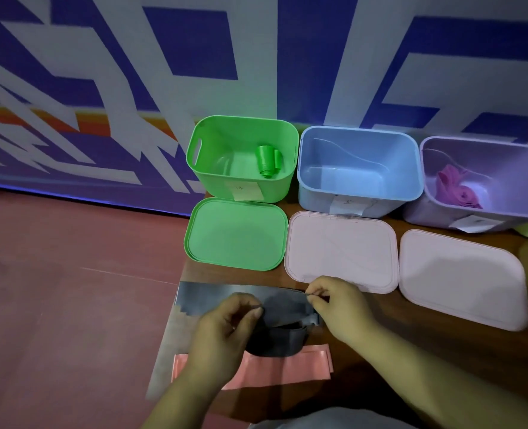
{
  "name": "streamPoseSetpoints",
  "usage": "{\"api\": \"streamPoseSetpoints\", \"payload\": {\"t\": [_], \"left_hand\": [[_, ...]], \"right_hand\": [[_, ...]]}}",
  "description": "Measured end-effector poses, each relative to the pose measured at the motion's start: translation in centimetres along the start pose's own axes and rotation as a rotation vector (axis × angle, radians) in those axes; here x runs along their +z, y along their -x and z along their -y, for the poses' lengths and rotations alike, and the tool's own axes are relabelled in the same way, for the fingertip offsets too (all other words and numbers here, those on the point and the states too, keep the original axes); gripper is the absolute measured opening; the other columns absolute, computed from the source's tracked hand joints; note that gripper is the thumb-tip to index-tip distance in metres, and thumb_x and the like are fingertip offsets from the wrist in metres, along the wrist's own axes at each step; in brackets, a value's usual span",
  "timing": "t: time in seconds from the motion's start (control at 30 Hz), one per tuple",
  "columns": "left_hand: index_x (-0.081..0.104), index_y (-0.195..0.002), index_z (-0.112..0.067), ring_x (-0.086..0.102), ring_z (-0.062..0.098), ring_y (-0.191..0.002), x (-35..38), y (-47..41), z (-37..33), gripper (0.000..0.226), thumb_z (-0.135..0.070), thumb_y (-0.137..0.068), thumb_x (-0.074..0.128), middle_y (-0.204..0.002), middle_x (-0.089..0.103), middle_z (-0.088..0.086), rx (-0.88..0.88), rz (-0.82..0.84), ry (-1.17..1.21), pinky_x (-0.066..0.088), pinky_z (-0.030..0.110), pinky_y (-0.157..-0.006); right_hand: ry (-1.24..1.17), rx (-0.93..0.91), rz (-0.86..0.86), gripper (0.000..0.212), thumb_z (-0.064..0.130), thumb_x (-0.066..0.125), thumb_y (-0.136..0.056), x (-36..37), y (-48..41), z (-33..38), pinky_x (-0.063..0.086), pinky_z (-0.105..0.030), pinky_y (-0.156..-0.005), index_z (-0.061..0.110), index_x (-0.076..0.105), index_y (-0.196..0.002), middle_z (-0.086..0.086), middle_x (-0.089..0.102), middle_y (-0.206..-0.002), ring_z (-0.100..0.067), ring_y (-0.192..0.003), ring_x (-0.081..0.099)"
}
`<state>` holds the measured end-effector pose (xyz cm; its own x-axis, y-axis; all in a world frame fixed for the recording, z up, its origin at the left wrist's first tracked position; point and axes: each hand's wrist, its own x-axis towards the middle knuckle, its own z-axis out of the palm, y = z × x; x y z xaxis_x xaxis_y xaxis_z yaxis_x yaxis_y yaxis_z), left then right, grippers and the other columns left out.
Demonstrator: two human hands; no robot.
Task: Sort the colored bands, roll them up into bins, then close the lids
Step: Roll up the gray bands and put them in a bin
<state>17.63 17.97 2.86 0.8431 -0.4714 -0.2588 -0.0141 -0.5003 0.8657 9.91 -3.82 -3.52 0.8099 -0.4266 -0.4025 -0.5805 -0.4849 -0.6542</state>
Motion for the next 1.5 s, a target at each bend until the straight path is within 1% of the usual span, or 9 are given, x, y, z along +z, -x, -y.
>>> {"api": "streamPoseSetpoints", "payload": {"t": [0.23,0.47,0.63,0.73,0.9,1.07,1.23,1.4,1.5], "left_hand": [[0.073,-0.08,-0.029,0.065,0.008,-0.079,-0.5,1.3,-4.0,0.025,-0.004,-0.085,0.073,-0.084,0.068,-0.013,0.172,0.005,-0.026,0.046,0.01,-0.067],[0.074,-0.084,-0.032,0.068,0.011,-0.08,-0.9,2.8,-10.1,0.013,-0.019,-0.083,0.075,-0.083,0.07,-0.015,0.516,0.069,-0.044,0.054,0.028,-0.069],[0.074,-0.091,-0.035,0.068,0.005,-0.08,0.0,4.3,-13.9,0.023,-0.016,-0.079,0.076,-0.086,0.07,-0.017,0.635,0.029,0.006,0.05,0.013,-0.07],[0.071,-0.092,-0.035,0.067,0.005,-0.076,1.1,4.9,-15.2,0.026,-0.017,-0.074,0.078,-0.084,0.07,-0.018,0.607,-0.01,0.074,0.05,0.013,-0.068],[0.07,-0.086,-0.031,0.069,0.013,-0.074,2.0,5.9,-16.4,0.015,-0.034,-0.073,0.076,-0.079,0.071,-0.01,0.591,0.039,0.178,0.058,0.039,-0.064],[0.071,-0.082,-0.03,0.068,0.014,-0.073,2.7,6.9,-17.5,0.013,-0.025,-0.073,0.079,-0.076,0.072,-0.01,0.625,0.092,0.154,0.056,0.028,-0.067],[0.071,-0.081,-0.03,0.067,0.017,-0.076,3.7,6.8,-17.7,0.011,-0.031,-0.072,0.077,-0.08,0.069,-0.009,0.674,-0.01,0.185,0.053,0.027,-0.068],[0.07,-0.08,-0.028,0.067,0.016,-0.081,4.4,6.8,-17.6,0.019,-0.016,-0.071,0.082,-0.085,0.067,-0.011,0.73,-0.045,0.181,0.052,0.021,-0.07],[0.071,-0.082,-0.031,0.069,0.017,-0.084,4.6,7.2,-17.5,0.018,-0.021,-0.071,0.08,-0.088,0.071,-0.01,0.679,-0.028,0.234,0.054,0.023,-0.072]], "right_hand": [[-0.341,-0.084,-0.013,0.026,0.011,0.07,-0.086,-5.7,4.0,4.7,0.055,-0.025,-0.079,0.035,0.065,-0.095,0.012,0.068,-0.087,-0.007,-0.083,0.068],[-0.508,-0.191,-0.061,0.03,0.002,0.067,-0.088,-12.5,9.0,9.3,0.053,-0.017,-0.083,0.03,0.069,-0.098,0.006,0.074,-0.093,-0.006,-0.09,0.069],[-0.546,-0.239,-0.075,0.029,-0.001,0.066,-0.089,-16.1,13.3,10.9,0.054,-0.016,-0.083,0.025,0.069,-0.103,0.008,0.076,-0.095,-0.004,-0.093,0.07],[-0.567,-0.243,-0.098,0.03,-0.001,0.07,-0.085,-17.5,15.5,11.3,0.056,-0.017,-0.076,0.025,0.069,-0.1,0.008,0.074,-0.091,-0.006,-0.083,0.07],[-0.567,-0.249,-0.115,0.032,0.001,0.075,-0.08,-19.4,17.4,10.7,0.055,-0.023,-0.068,0.027,0.068,-0.097,0.002,0.074,-0.083,-0.015,-0.074,0.07],[-0.531,-0.239,-0.111,0.032,0.006,0.076,-0.081,-20.3,18.1,10.0,0.056,-0.031,-0.08,0.03,0.067,-0.1,0.002,0.075,-0.086,-0.016,-0.08,0.072],[-0.614,-0.237,-0.056,0.032,0.0,0.074,-0.081,-20.3,18.9,10.0,0.049,-0.016,-0.064,0.024,0.067,-0.1,-0.004,0.076,-0.083,-0.011,-0.07,0.067],[-0.622,-0.249,-0.062,0.031,0.0,0.075,-0.081,-20.4,19.1,9.8,0.046,-0.012,-0.058,0.023,0.068,-0.1,-0.003,0.076,-0.082,-0.008,-0.065,0.066],[-0.611,-0.257,-0.052,0.031,0.001,0.076,-0.081,-20.4,19.0,9.7,0.052,-0.019,-0.067,0.025,0.068,-0.099,-0.003,0.076,-0.083,-0.012,-0.072,0.071]]}}
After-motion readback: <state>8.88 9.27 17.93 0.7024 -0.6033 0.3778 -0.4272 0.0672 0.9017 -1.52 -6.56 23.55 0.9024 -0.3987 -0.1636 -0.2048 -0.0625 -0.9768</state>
